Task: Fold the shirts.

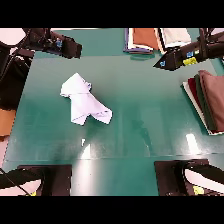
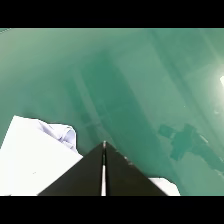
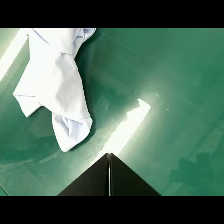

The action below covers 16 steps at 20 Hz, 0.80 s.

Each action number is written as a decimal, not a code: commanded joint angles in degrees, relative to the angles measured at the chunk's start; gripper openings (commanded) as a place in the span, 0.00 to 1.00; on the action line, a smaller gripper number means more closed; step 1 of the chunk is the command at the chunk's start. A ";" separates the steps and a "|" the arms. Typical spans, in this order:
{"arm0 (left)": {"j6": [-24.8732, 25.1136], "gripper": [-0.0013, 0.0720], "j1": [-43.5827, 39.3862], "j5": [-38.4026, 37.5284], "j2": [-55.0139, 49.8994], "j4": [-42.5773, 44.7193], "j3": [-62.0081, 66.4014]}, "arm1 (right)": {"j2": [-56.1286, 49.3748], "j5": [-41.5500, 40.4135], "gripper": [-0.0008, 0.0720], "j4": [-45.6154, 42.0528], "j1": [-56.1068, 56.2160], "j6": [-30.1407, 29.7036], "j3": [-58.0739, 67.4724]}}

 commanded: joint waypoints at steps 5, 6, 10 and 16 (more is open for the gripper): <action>0.02 0.05 0.00 0.00 0.00 0.02 0.00 | -0.04 0.00 0.03 0.02 0.07 0.02 -0.02; 0.02 0.05 0.00 0.00 0.00 0.00 0.00 | -0.04 0.00 0.03 0.02 0.07 0.02 -0.02; 0.00 0.05 0.00 0.00 0.00 -0.02 0.00 | -0.04 0.02 0.03 0.02 0.07 0.02 -0.02; -0.42 0.94 0.07 2.60 -0.59 7.26 -0.61 | -0.04 0.00 0.03 0.02 0.07 0.02 -0.02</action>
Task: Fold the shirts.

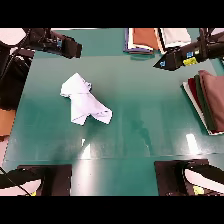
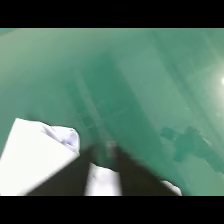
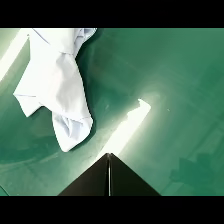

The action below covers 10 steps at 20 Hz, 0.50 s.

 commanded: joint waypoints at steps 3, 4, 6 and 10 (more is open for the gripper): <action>-7.10 0.98 0.09 0.35 -3.45 17.11 -2.86 | -0.02 0.02 0.03 0.15 0.07 0.00 -0.02; -7.98 0.98 0.09 -0.04 -5.05 18.23 -4.15 | -0.02 -0.13 0.03 0.15 0.07 0.00 -0.02; -8.02 0.98 0.09 -0.02 -9.07 18.18 -6.88 | -0.04 -0.31 0.03 0.15 0.07 0.00 -0.02; -8.81 0.98 0.09 0.09 -18.49 19.41 -8.07 | -0.04 -0.39 0.03 0.13 0.07 0.00 -0.02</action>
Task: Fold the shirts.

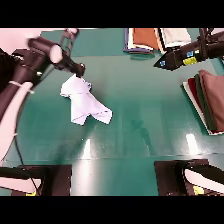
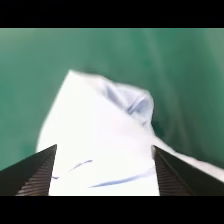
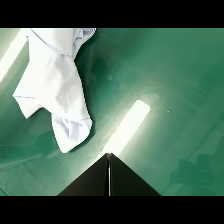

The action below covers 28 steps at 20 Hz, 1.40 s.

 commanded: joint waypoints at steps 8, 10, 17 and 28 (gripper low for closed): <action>-5.05 0.24 0.02 0.35 -9.18 7.54 -1.11 | -0.02 0.52 0.03 0.02 0.04 0.02 0.00; -5.01 0.05 0.00 -2.40 -9.18 9.68 0.59 | -0.02 0.46 0.03 -0.09 -0.11 0.00 1.49; 1.27 0.05 -2.62 1.86 5.66 9.42 23.19 | -0.02 0.57 0.03 -0.04 -5.57 0.26 21.20; 20.92 0.05 -21.51 7.26 17.92 -18.27 11.96 | 10.01 -10.40 0.03 -0.02 -14.47 4.48 14.38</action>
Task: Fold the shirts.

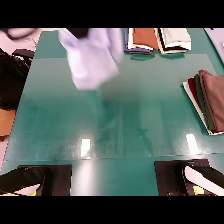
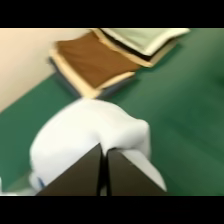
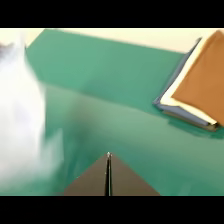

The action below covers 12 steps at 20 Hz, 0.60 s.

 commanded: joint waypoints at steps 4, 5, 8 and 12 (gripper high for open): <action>0.68 0.55 -3.98 2.25 -5.11 -13.66 -13.60 | 5.60 -3.56 0.03 0.00 -2.23 0.57 -7.98; -1.60 0.70 -3.30 2.19 -6.34 -12.35 -13.84 | 5.57 -3.30 0.03 0.00 -2.23 0.57 -8.20; -6.84 0.69 3.98 1.25 -6.73 -9.51 -13.84 | 5.35 -2.56 0.03 0.00 -2.12 0.57 -8.17; -11.10 0.69 20.06 -5.88 -6.82 -14.80 -18.67 | 5.33 -1.09 0.03 0.00 -2.12 0.57 -8.17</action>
